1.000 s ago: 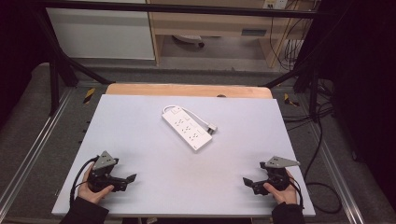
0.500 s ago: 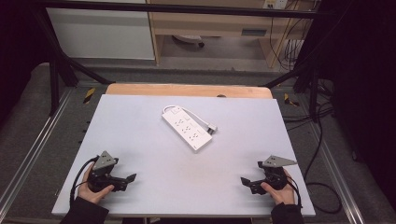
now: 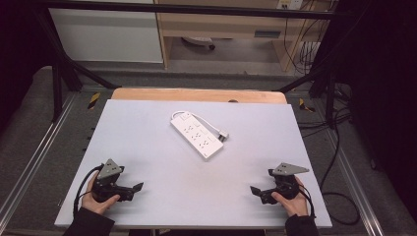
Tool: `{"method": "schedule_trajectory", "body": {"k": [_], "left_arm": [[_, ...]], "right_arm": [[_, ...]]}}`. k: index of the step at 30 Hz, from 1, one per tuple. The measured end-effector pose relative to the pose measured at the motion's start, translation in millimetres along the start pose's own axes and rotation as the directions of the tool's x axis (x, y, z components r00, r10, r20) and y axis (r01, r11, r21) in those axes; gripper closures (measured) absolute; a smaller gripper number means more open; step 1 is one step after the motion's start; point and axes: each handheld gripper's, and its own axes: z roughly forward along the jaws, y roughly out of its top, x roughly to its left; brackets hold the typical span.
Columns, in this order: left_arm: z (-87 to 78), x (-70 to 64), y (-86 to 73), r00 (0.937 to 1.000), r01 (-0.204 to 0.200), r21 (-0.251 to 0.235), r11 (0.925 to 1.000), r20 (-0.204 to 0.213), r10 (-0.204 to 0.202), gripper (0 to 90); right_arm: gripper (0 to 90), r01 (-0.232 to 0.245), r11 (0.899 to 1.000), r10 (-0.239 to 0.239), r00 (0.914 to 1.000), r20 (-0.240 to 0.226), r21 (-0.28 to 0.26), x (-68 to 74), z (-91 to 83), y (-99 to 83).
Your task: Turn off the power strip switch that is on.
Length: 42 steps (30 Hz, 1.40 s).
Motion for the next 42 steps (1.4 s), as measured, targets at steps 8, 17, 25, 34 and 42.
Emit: {"method": "schedule_trajectory", "body": {"k": [8, 17, 25, 34, 42], "left_arm": [[-0.2, 0.5, -0.4, 1.0, -0.001, 0.0, 1.0, 0.001, 0.001, 3.2], [-0.7, 0.5, -0.9, 1.0, 0.001, 0.0, 1.0, 0.003, -0.001, 3.4], [-0.7, 0.6, -1.1, 1.0, 0.003, 0.0, 1.0, 0.001, -0.003, 3.4], [-0.9, 0.9, -0.9, 1.0, 0.004, 0.0, 1.0, -0.001, -0.004, 3.5], [-1.0, 0.5, -0.9, 1.0, 0.003, 0.001, 1.0, -0.003, -0.003, 3.5]], "right_arm": [[0.7, 0.003, 1.0, -0.003, 1.0, 0.007, 0.002, 2.8, 1.8, 3.6], [0.7, 0.012, 1.0, -0.012, 0.9996, 0.024, 0.006, 4.9, 4.6, 7.0], [1.3, 0.024, 1.0, -0.024, 0.9991, 0.034, 0.01, 11.2, 9.5, 12.6], [2.3, 0.024, 1.0, -0.024, 0.9987, 0.044, 0.011, 15.3, 12.9, 20.6], [5.4, 0.031, 1.0, -0.03, 0.998, 0.056, -0.003, 16.6, 14.4, 28.1]]}}
